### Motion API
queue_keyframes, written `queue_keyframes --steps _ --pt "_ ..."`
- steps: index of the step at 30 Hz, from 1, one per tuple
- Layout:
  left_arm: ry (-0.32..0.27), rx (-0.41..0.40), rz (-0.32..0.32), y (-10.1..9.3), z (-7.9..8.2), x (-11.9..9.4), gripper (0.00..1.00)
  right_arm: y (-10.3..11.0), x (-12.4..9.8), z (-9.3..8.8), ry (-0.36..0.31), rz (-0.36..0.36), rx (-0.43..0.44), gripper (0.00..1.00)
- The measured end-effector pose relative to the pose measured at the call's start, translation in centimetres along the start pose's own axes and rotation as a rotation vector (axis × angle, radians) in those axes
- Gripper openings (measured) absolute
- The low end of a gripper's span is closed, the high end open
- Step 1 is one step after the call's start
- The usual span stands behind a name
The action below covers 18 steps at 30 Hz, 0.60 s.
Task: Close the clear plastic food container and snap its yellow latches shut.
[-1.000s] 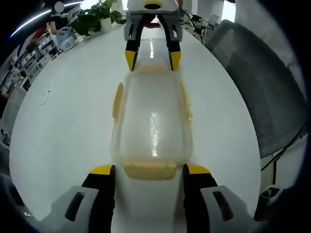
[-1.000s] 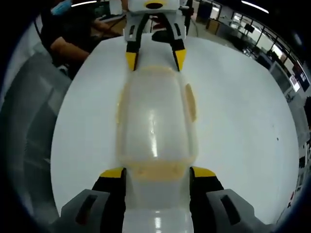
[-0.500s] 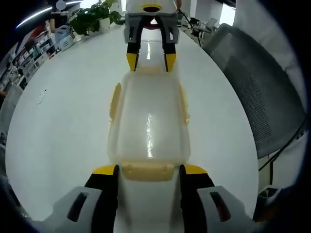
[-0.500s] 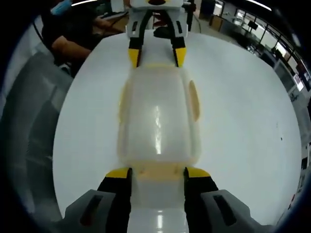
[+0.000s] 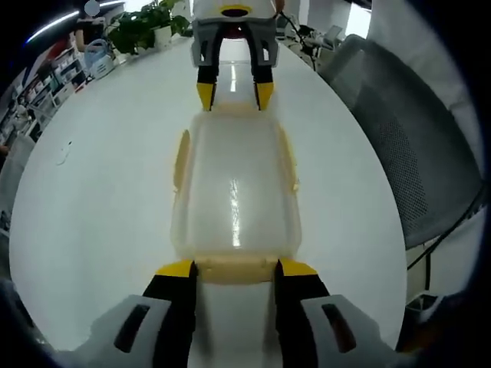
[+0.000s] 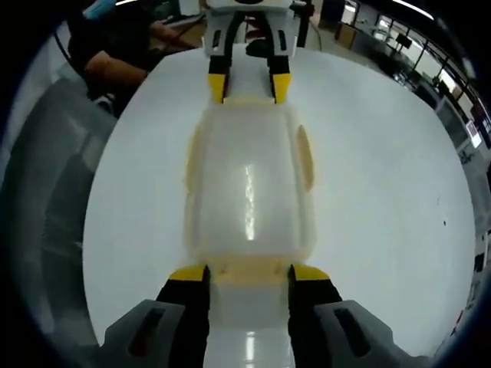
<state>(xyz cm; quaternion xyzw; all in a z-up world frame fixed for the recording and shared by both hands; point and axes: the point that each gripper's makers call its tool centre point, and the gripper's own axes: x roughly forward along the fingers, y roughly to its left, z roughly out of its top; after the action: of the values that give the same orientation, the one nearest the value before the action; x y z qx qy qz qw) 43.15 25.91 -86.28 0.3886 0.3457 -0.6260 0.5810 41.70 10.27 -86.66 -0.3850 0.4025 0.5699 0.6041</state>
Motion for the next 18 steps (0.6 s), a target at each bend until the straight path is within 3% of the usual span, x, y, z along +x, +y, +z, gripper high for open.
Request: queue_keyframes --steps 5,18 --pt "-0.009 0.005 0.003 -0.10 0.01 -0.10 0.41 0.04 0.05 0.05 0.011 0.000 0.001 0.38" --pt "0.057 0.005 0.008 -0.13 -0.08 -0.08 0.41 -0.03 0.15 -0.09 0.080 0.009 -0.011 0.40"
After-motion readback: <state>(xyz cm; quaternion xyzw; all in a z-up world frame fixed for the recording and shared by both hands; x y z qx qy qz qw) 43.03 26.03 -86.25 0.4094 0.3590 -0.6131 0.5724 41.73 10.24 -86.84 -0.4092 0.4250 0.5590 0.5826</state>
